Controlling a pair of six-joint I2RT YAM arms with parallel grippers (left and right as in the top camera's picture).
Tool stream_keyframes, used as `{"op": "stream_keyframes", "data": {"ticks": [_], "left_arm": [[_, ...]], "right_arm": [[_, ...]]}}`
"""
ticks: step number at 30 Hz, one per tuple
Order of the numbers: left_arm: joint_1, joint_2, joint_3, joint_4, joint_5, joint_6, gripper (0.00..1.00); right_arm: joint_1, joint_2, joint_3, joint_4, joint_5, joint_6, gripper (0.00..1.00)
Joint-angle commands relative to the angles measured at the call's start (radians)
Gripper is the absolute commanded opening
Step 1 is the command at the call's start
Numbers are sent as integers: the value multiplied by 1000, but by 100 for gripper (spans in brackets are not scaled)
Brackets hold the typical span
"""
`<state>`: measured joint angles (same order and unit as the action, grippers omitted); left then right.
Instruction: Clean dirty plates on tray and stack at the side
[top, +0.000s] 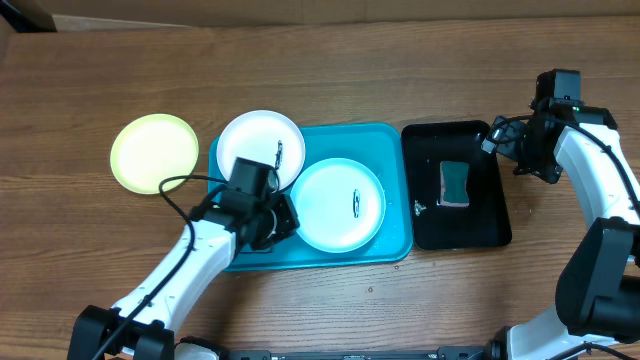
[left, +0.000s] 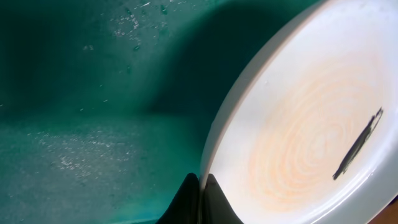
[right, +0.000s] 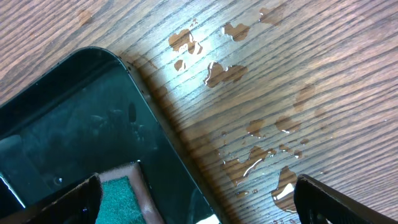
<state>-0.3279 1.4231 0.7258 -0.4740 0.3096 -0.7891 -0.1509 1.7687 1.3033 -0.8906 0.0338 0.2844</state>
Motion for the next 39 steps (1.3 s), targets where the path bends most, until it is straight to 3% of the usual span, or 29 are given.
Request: {"op": "stream_keyframes", "data": {"ticks": [1, 9, 10, 12, 15, 20, 22, 26, 32, 39], "left_arm": [[-53, 4, -3, 26, -122, -148, 4], [-100, 11, -3, 60, -204, -214, 5], [-100, 12, -3, 61, -204, -212, 12], [-96, 12, -2, 66, -198, -192, 37], [-75, 12, 37, 66, -135, -67, 55], [-33, 12, 192, -115, -133, 93, 44], [-23, 12, 269, -227, -161, 168, 43], [-19, 12, 374, -393, -252, 209, 43], [-21, 46, 379, -412, -253, 221, 39], [-48, 224, 375, -343, -204, 218, 36]], "right_arm": [[-2, 1, 11, 3, 10, 4, 100], [-2, 1, 11, 3, 10, 4, 100], [-2, 1, 11, 3, 10, 4, 100], [-2, 1, 11, 3, 10, 4, 100], [-2, 1, 11, 3, 10, 5, 100], [-2, 1, 11, 3, 10, 4, 100], [-2, 1, 11, 3, 10, 4, 100], [-2, 1, 11, 3, 10, 5, 100], [-2, 1, 11, 3, 10, 4, 100], [-2, 1, 11, 3, 10, 5, 100]]}}
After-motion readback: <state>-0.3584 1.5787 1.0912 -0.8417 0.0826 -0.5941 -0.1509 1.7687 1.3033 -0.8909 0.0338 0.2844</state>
